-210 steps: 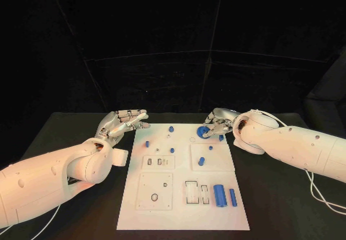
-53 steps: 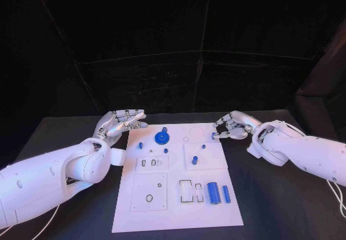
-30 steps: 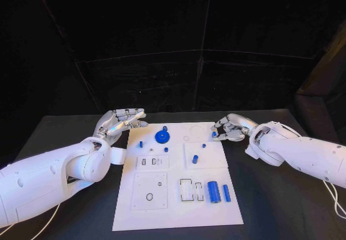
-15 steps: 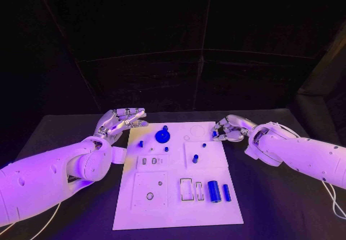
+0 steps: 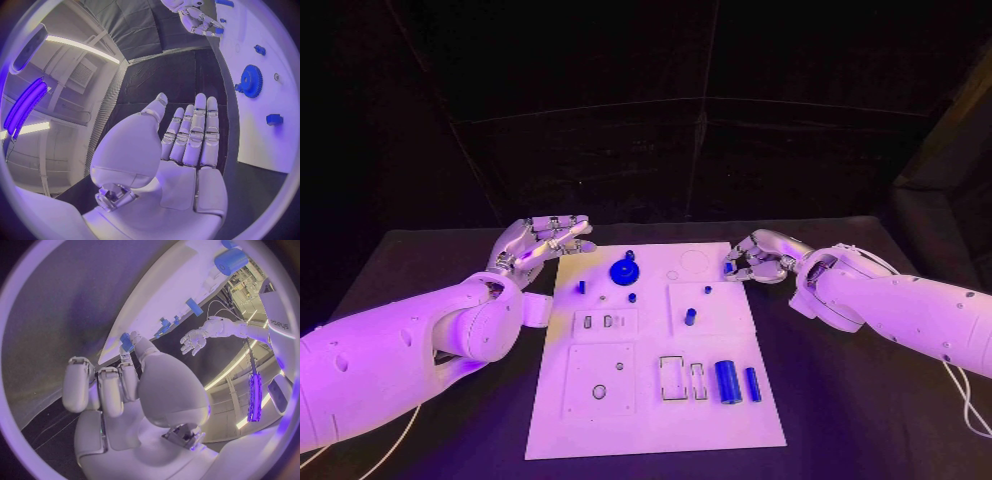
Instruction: Assemble the parts on the task board
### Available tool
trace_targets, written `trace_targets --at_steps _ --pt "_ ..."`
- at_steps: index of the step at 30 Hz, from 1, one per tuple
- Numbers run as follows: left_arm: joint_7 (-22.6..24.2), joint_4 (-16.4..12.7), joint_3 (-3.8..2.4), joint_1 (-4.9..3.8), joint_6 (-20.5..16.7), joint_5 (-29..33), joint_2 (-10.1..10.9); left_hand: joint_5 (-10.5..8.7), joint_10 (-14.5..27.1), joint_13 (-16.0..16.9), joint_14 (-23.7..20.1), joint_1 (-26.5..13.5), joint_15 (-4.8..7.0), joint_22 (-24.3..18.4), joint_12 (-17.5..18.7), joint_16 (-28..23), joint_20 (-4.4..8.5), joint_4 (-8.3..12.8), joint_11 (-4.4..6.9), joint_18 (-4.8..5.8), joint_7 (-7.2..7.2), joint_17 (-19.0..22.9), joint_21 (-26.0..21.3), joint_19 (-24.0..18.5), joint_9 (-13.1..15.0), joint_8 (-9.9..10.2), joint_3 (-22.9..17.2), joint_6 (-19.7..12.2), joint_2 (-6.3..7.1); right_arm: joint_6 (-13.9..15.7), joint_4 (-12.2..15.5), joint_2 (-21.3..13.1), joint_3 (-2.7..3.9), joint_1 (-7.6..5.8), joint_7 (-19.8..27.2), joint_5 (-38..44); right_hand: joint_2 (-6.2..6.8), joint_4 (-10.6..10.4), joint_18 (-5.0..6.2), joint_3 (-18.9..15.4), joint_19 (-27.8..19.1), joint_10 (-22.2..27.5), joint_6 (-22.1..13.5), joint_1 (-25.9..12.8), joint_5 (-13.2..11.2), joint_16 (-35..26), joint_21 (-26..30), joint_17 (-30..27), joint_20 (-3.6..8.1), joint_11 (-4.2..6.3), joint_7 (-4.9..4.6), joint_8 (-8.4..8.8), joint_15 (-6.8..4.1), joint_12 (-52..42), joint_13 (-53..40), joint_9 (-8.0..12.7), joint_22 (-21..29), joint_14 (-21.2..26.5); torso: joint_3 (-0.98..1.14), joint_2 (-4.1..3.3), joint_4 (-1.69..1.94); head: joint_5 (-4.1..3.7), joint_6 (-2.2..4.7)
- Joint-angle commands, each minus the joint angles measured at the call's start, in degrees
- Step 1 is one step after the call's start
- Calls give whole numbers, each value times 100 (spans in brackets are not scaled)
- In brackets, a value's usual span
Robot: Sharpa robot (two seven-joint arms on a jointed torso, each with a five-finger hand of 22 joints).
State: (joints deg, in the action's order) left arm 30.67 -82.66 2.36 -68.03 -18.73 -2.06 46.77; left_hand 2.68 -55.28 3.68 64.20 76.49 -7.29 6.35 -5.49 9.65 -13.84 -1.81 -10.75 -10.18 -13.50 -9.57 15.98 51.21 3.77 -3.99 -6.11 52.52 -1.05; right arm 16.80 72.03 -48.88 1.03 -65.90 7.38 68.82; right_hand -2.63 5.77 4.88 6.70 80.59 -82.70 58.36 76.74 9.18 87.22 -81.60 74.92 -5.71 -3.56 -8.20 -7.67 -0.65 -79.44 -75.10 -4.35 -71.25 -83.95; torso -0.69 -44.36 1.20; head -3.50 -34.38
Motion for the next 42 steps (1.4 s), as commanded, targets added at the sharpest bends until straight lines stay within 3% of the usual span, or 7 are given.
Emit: trace_targets --at_steps 1,6,13,20,28,36,42 --pt "41 -7 -5 -6 57 -24 2 28 -23 -2 -9 53 -22 -13 29 -41 -3 58 1 -32 -36 -10 -22 54 -1 21 -2 0 -8 119 7 5 2 -8 45 9 -154 6 -95 110 -9 -1 174 16 -144 40 -31 823 61 89 72 -82 -64 -39 -439 -28 -8 -465 0 -2 2 0 -8" --pt "41 -8 -5 -6 56 -24 4 28 -24 -2 -9 54 -22 -14 29 -44 -3 61 2 -32 -36 -11 -23 54 -1 21 -4 1 -8 391 26 2 2 -8 43 -15 -288 52 -103 306 15 -21 335 54 -260 45 -48 841 122 158 149 -144 -127 -50 -457 -52 -47 -469 1 3 6 3 -5" --pt "41 -21 -5 -6 52 -24 19 28 -24 -2 -9 54 -22 -14 29 -44 -3 61 2 -32 -36 -11 -23 54 -1 21 -4 1 -8 683 221 -81 4 -10 -37 -32 -336 100 -120 439 57 -21 357 72 -290 55 -81 873 152 175 164 -144 -150 -40 -454 -54 -119 -476 -6 13 7 29 -1" --pt "39 -56 -5 -8 40 -24 43 28 -24 -2 -9 54 -22 -14 29 -44 -3 61 2 -32 -36 -11 -23 54 -1 21 -4 1 -8 814 1014 -233 8 -22 -542 -19 -292 127 -121 517 62 18 305 12 -313 55 -81 875 160 164 143 -97 -147 28 -394 -38 -119 -476 -24 22 8 63 18" --pt "27 -54 -5 -10 23 -24 31 28 -26 -2 -9 53 -22 -16 30 -47 -3 65 2 -32 -36 -12 -25 54 -1 21 -6 2 -10 911 1712 112 9 -37 -1284 268 -278 130 -120 580 59 51 288 -43 -324 42 -74 845 156 153 131 -69 -139 87 -343 -30 -107 -470 -56 73 34 135 -39" --pt "24 -65 -5 -14 14 -24 33 28 -26 -2 -9 53 -22 -16 30 -47 -3 65 2 -32 -36 -12 -25 54 -1 21 -6 2 -10 762 1784 689 8 -37 -1737 734 -258 135 -117 603 54 50 294 -70 -316 35 -68 826 154 152 130 -64 -137 92 -342 -29 -96 -465 -78 104 61 248 -128" --pt "20 -61 -6 -18 13 -24 16 27 -29 -2 -9 52 -22 -18 30 -50 -3 69 2 -32 -35 -13 -26 54 -1 21 -9 4 -12 507 1650 1120 2 -32 -1997 1025 -241 140 -116 618 51 52 299 -88 -327 29 -64 812 153 152 130 -61 -137 98 -337 -29 -88 -462 -75 106 75 315 -191"
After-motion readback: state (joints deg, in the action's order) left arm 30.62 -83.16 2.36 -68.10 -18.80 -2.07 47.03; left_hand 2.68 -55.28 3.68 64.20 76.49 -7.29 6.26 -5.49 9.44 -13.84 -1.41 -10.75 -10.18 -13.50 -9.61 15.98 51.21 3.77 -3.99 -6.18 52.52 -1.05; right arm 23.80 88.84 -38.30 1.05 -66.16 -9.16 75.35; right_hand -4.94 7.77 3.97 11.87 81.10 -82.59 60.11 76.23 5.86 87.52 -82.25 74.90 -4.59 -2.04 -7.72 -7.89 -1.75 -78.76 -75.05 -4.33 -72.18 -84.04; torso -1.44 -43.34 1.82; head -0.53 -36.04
